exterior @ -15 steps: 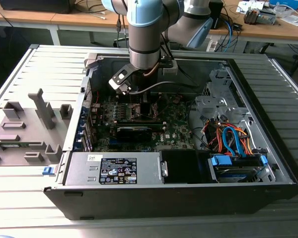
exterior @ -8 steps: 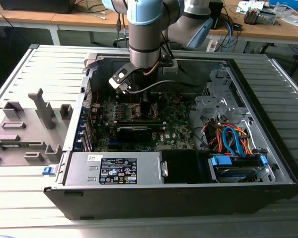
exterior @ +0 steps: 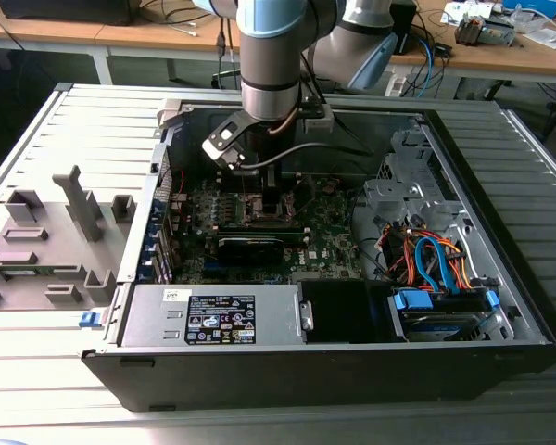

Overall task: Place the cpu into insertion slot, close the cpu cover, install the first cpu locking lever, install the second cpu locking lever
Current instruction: 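Place the cpu into insertion slot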

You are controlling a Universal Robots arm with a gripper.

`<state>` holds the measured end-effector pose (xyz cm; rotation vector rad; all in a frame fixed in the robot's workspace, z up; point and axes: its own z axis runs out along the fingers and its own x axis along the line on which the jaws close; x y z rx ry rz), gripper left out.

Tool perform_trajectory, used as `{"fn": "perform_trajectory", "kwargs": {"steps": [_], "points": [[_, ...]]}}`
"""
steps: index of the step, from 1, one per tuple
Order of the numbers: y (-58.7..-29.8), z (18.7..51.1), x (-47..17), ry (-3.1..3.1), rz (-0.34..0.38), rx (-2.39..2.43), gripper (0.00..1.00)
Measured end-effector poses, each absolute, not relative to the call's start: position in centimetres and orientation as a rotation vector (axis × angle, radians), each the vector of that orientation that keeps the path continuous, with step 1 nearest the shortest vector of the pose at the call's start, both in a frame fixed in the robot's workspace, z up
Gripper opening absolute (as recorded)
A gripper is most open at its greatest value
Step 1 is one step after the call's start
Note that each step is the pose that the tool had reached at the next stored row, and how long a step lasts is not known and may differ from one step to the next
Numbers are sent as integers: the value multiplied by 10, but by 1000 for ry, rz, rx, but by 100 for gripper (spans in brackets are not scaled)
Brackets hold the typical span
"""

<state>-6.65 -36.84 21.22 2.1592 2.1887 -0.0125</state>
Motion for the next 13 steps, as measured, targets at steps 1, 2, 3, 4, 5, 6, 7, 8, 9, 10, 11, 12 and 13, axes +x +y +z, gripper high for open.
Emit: {"fn": "perform_trajectory", "kwargs": {"steps": [1,2,3,4,5,6,7,8,9,10,11,12,13], "points": [[-370,212,-67,2189,-13,2159,29],[-371,212,-67,2189,-13,2159,29],[-372,212,-67,2189,-12,2159,23],[-372,212,-67,2189,-12,2159,17],[-372,212,-67,2189,-12,2159,17],[-372,212,-67,2189,-12,2160,11],[-372,212,-66,2189,-12,2159,11],[-372,212,-66,2189,-13,2159,11],[-373,211,-66,2189,-13,2160,11],[-373,210,-66,2189,-14,2160,11],[-372,209,-66,2189,-14,2160,11],[-372,208,-66,2189,-14,2160,11],[-372,208,-66,2189,-14,2160,11]]}}
